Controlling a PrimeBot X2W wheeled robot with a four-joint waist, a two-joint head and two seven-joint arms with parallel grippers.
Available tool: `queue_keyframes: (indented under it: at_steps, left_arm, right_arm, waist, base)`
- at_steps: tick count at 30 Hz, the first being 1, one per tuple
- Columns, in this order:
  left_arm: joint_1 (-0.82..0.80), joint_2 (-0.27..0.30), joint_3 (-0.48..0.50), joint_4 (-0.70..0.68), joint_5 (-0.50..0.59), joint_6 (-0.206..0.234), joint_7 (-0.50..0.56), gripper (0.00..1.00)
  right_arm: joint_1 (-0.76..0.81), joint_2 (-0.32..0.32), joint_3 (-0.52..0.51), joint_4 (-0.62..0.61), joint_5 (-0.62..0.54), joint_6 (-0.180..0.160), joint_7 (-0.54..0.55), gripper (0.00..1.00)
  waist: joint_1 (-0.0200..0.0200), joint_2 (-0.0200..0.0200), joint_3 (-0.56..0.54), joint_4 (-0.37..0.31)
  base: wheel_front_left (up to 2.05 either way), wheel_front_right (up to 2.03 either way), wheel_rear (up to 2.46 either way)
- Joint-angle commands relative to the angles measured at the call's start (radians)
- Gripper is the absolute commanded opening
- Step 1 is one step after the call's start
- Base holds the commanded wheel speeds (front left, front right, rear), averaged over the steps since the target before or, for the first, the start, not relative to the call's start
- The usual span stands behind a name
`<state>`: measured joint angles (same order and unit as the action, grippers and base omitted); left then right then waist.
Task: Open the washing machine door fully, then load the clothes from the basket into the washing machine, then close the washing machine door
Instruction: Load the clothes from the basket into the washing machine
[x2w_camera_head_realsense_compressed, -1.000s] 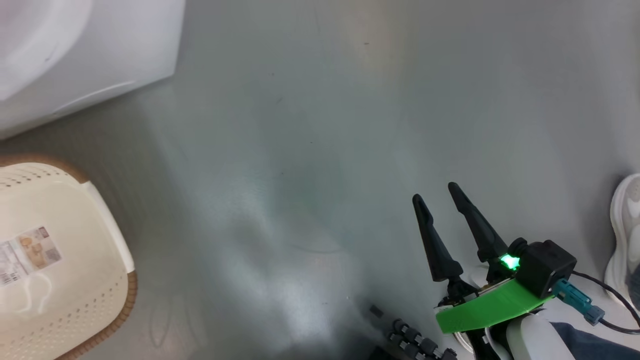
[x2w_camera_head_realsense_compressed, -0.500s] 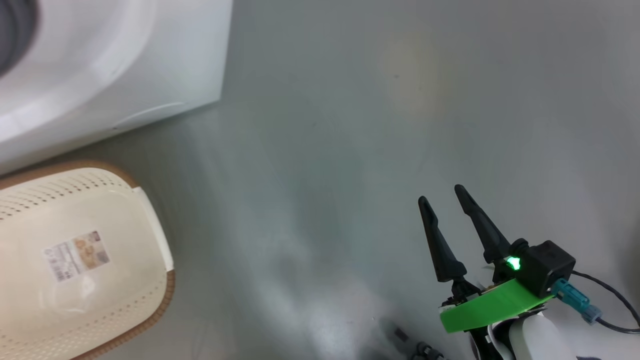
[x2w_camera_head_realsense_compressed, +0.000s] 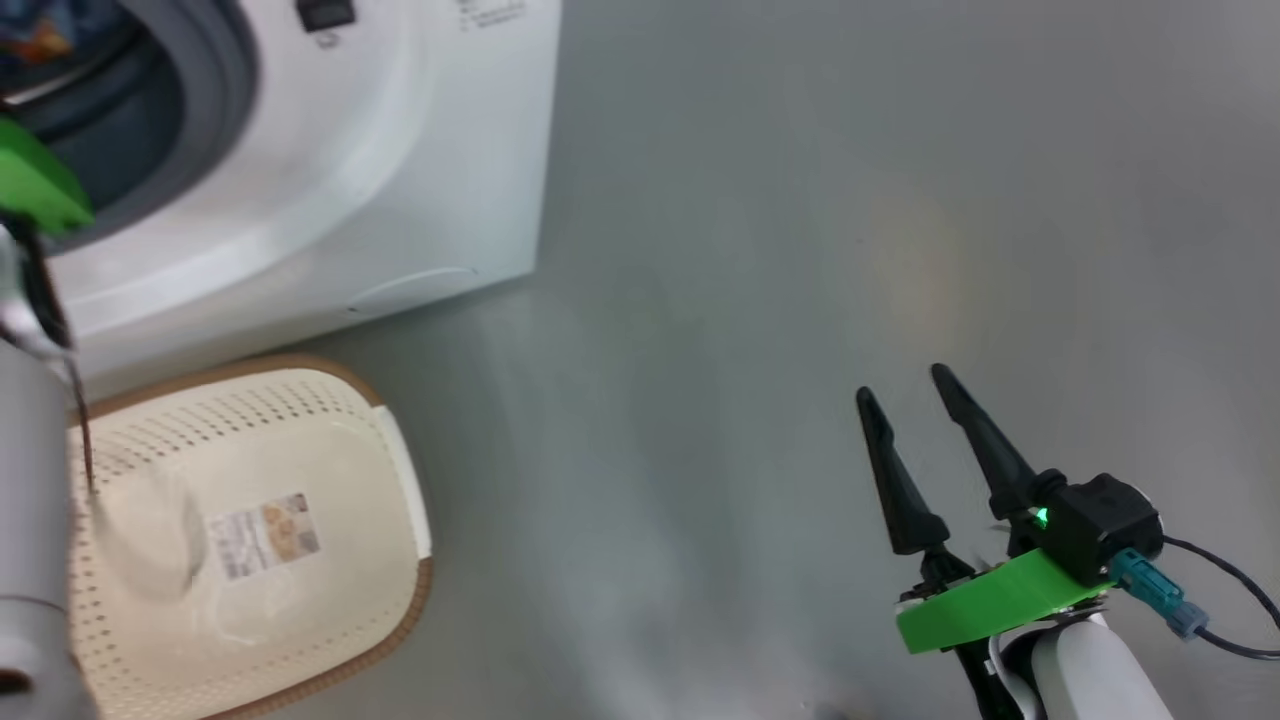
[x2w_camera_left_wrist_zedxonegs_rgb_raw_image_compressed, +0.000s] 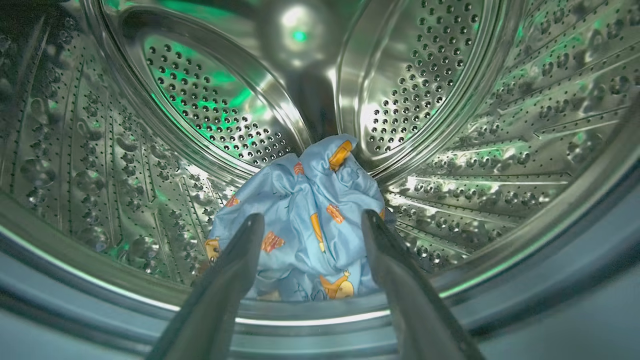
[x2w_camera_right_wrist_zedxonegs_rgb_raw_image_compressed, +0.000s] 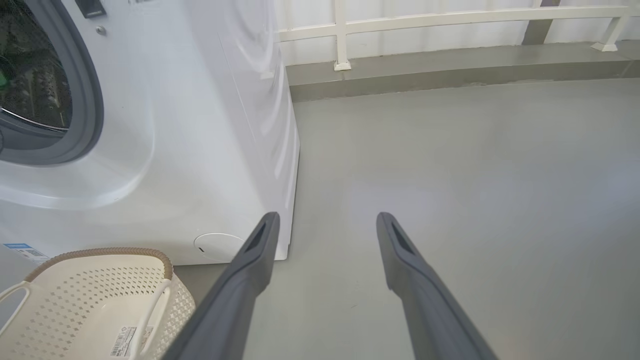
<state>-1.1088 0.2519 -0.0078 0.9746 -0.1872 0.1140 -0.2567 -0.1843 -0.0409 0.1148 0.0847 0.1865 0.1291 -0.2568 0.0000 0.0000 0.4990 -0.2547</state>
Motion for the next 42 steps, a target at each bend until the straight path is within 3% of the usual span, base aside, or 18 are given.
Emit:
queue_keyframes:
  at_steps: [1,17,28,42]
  left_arm:
    - [0.032,0.029,0.015,-0.034,-0.005,0.008,-0.005,1.0]
    - [0.339,-0.1,0.064,-0.297,0.039,-0.021,-0.005,1.0]
    - [0.565,-0.17,0.069,-0.495,0.045,-0.11,-0.005,1.0]
    - [0.88,-0.201,0.057,-0.625,-0.026,-0.097,-0.005,1.0]
  right_arm:
    - [0.018,-0.009,0.017,-0.016,-0.001,0.002,-0.005,1.0]
    - [0.054,-0.009,-0.012,-0.002,0.008,0.002,-0.005,1.0]
    - [0.062,-0.009,-0.008,0.002,0.012,0.002,-0.005,1.0]
    - [0.128,-0.009,-0.024,0.013,0.0,0.002,-0.005,1.0]
  waist:
    - [0.0,0.0,-0.061,0.056]
    - [0.0,0.0,-0.192,0.166]
    - [0.0,0.0,-0.254,0.194]
    - [0.0,0.0,-0.381,0.239]
  base:
    - [0.0,0.0,0.0]
    - [0.0,0.0,0.0]
    - [0.0,0.0,0.0]
    - [0.0,0.0,0.0]
